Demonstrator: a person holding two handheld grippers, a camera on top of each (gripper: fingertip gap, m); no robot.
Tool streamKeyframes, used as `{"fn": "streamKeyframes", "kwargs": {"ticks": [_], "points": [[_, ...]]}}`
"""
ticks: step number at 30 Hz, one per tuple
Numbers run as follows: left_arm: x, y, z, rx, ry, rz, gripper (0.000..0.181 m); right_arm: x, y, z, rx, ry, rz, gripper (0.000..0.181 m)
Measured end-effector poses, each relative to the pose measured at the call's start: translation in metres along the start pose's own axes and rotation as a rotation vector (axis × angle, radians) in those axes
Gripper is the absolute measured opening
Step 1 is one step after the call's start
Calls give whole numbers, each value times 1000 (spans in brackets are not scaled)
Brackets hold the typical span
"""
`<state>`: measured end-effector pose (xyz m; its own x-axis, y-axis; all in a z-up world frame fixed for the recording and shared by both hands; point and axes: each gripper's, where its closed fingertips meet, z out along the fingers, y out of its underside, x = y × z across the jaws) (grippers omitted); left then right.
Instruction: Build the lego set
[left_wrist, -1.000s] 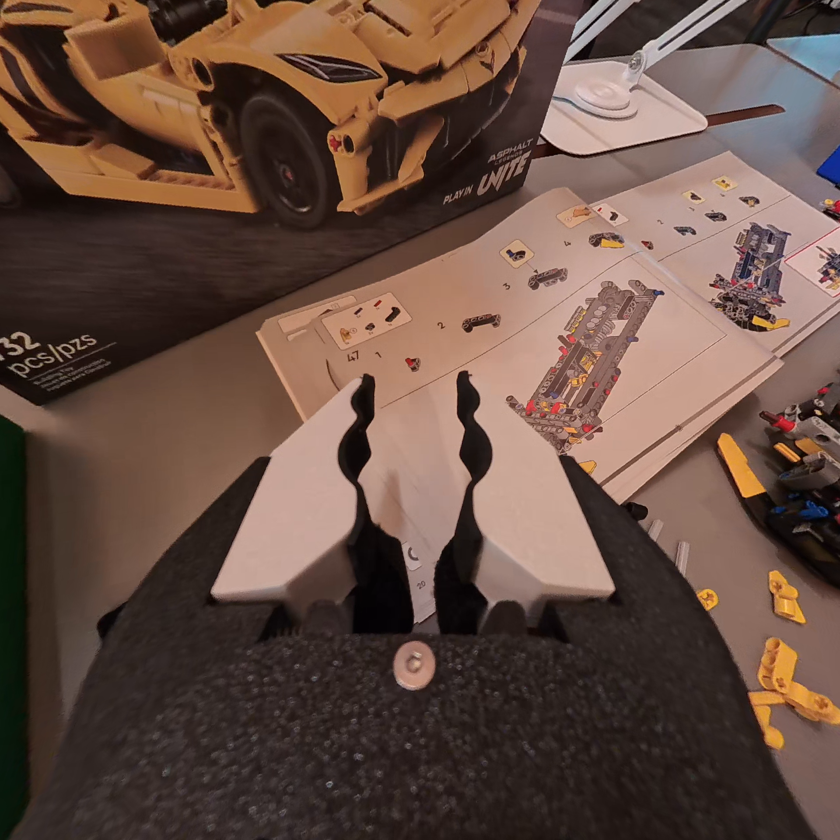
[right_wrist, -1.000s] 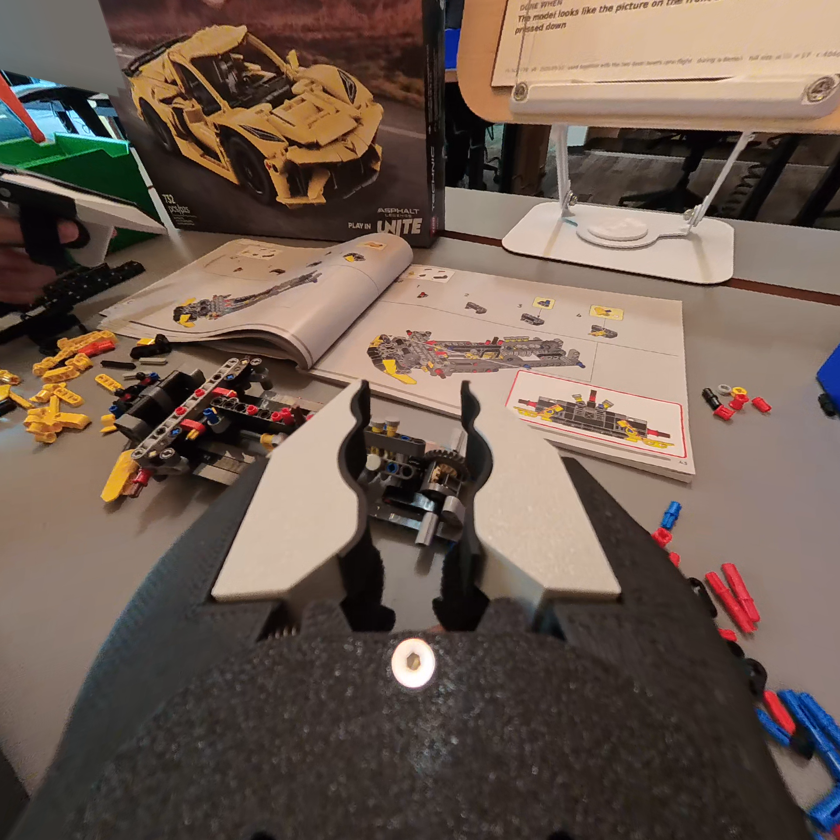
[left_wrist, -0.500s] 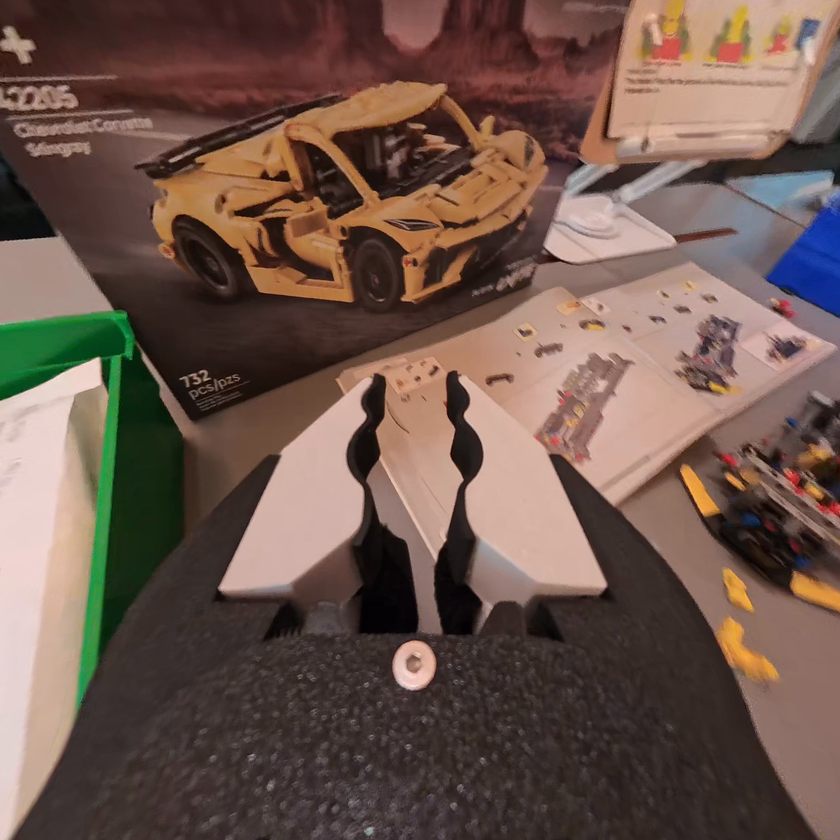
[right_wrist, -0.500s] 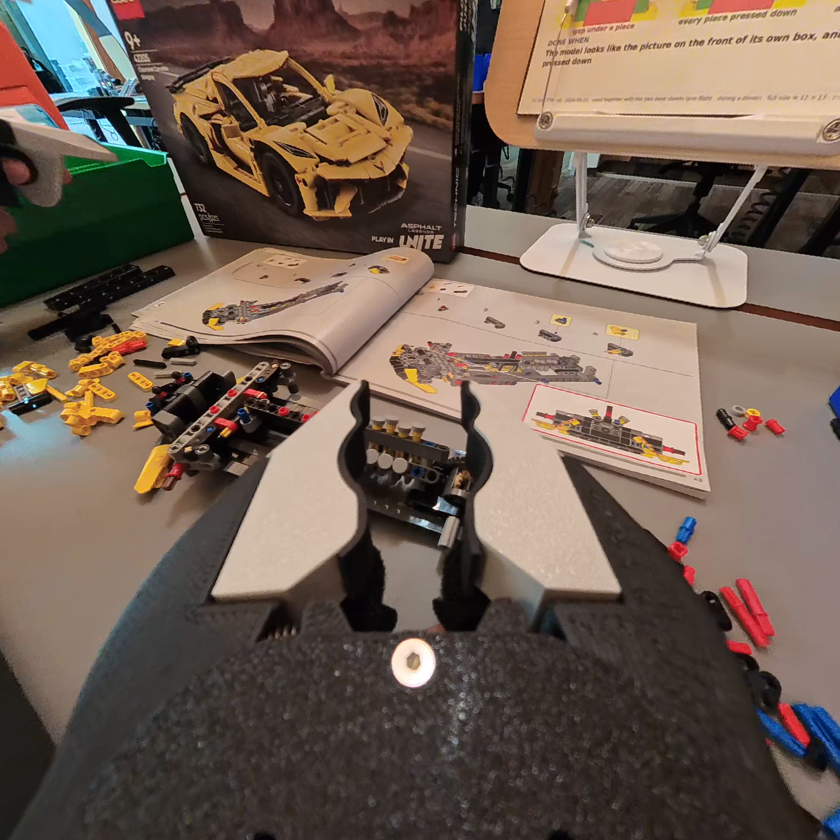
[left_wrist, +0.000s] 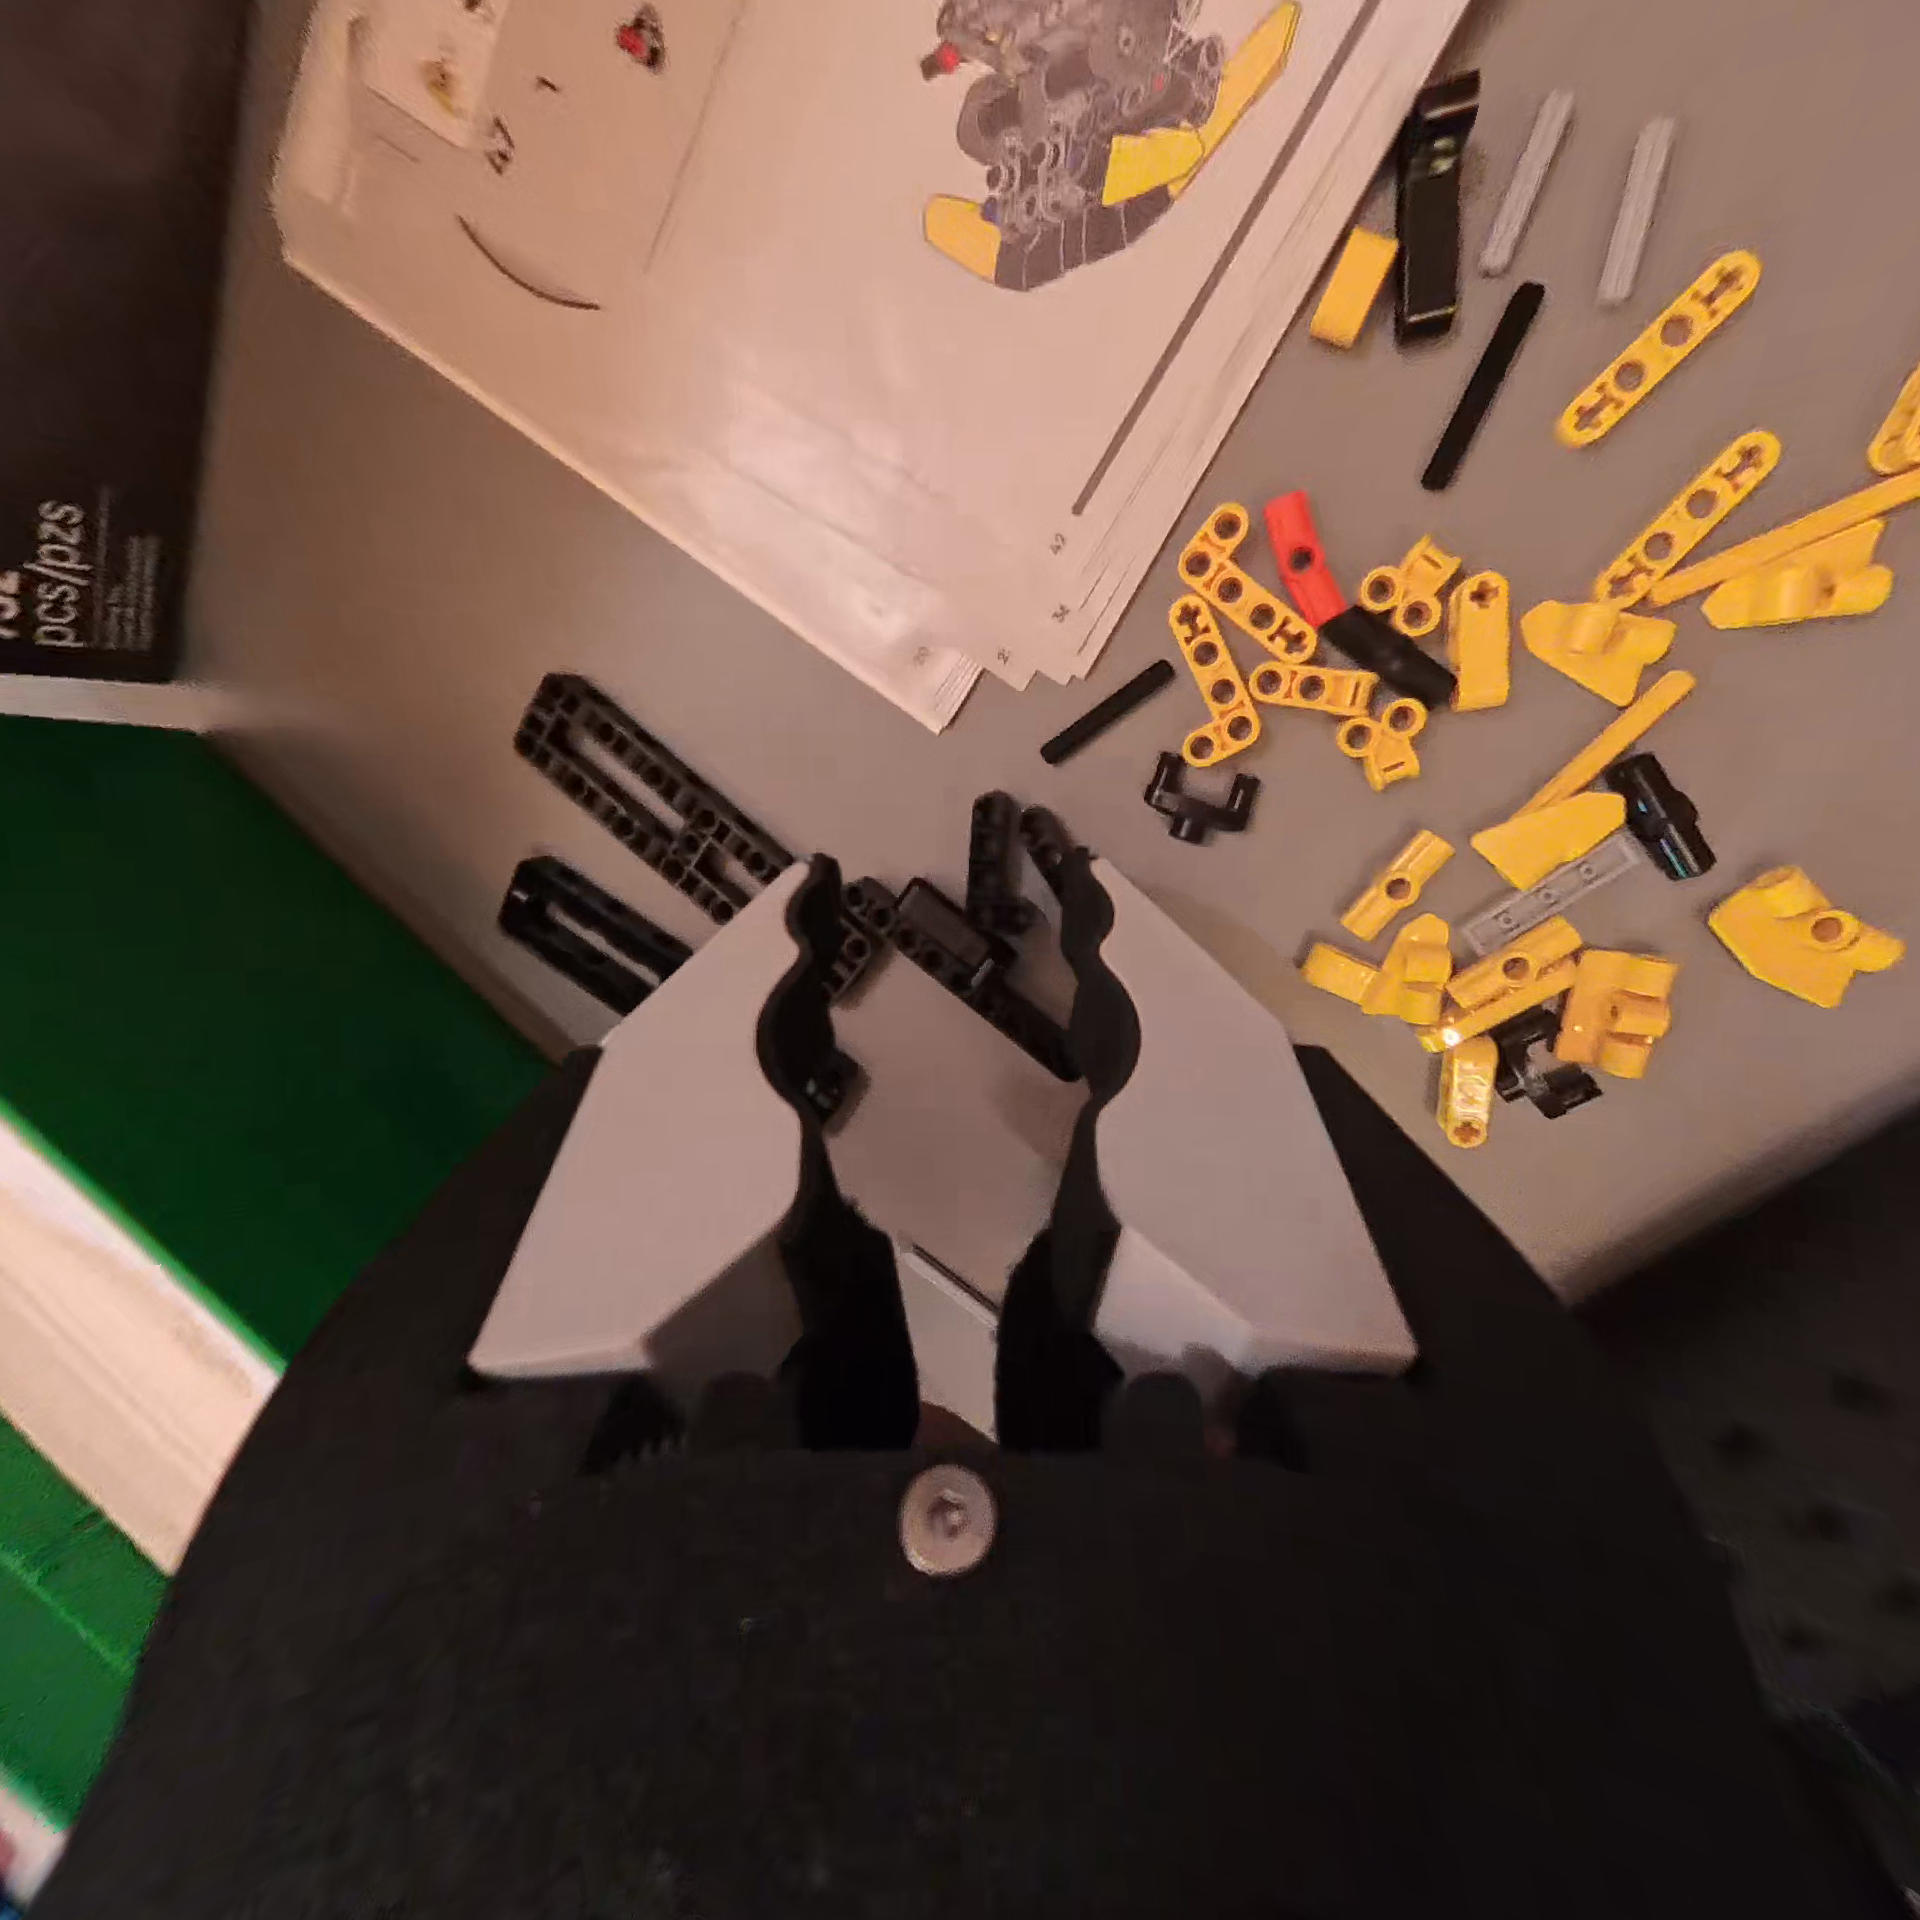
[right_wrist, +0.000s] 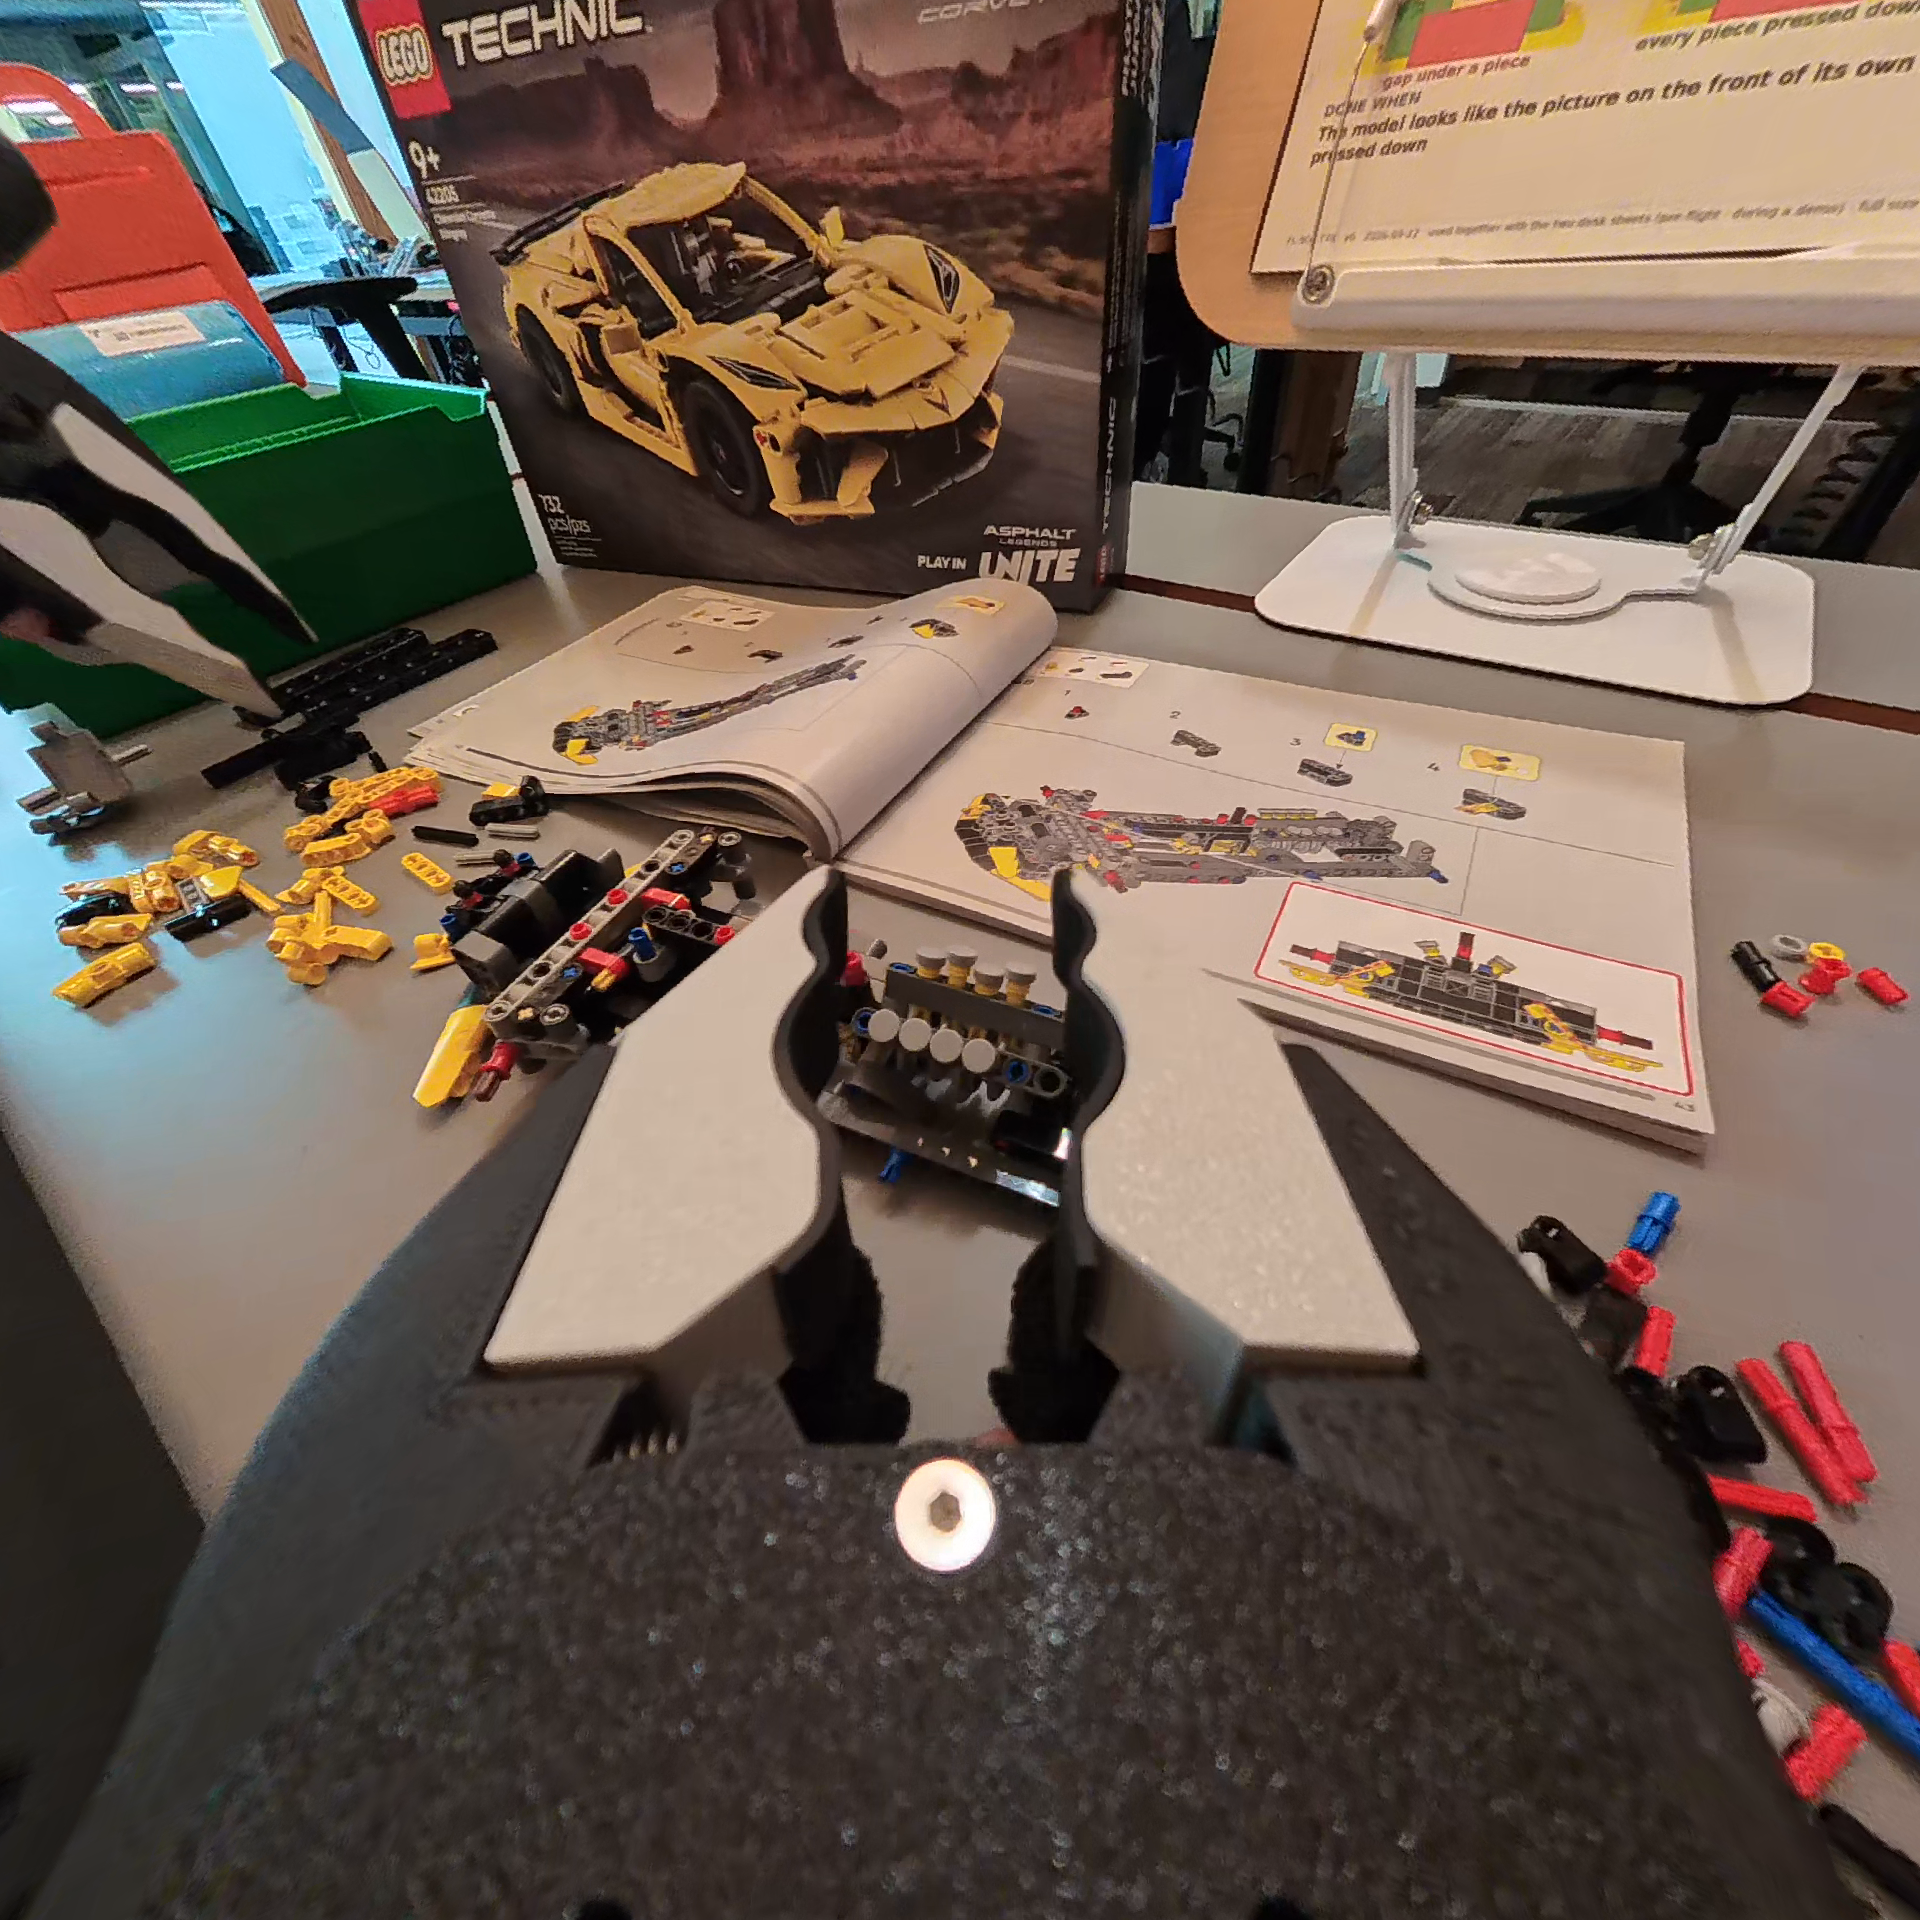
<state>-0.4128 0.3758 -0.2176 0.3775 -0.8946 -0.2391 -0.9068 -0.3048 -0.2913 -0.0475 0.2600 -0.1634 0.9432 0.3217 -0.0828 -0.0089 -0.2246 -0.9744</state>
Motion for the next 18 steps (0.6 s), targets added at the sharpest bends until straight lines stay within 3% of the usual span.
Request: {"fn": "streamKeyframes", "kwargs": {"ticks": [3,6,11,18], "points": [[1,7,13,-64,64,31,24,0,1,0,-5,-5,9,37],[-7,17,23,-140,52,66,26,0,2,0,-7,-8,14,38],[2,12,26,-130,159,102,16,0,3,1,-13,-13,23,37],[9,10,24,-130,234,108,18,1,4,2,-19,-17,28,37]]}}
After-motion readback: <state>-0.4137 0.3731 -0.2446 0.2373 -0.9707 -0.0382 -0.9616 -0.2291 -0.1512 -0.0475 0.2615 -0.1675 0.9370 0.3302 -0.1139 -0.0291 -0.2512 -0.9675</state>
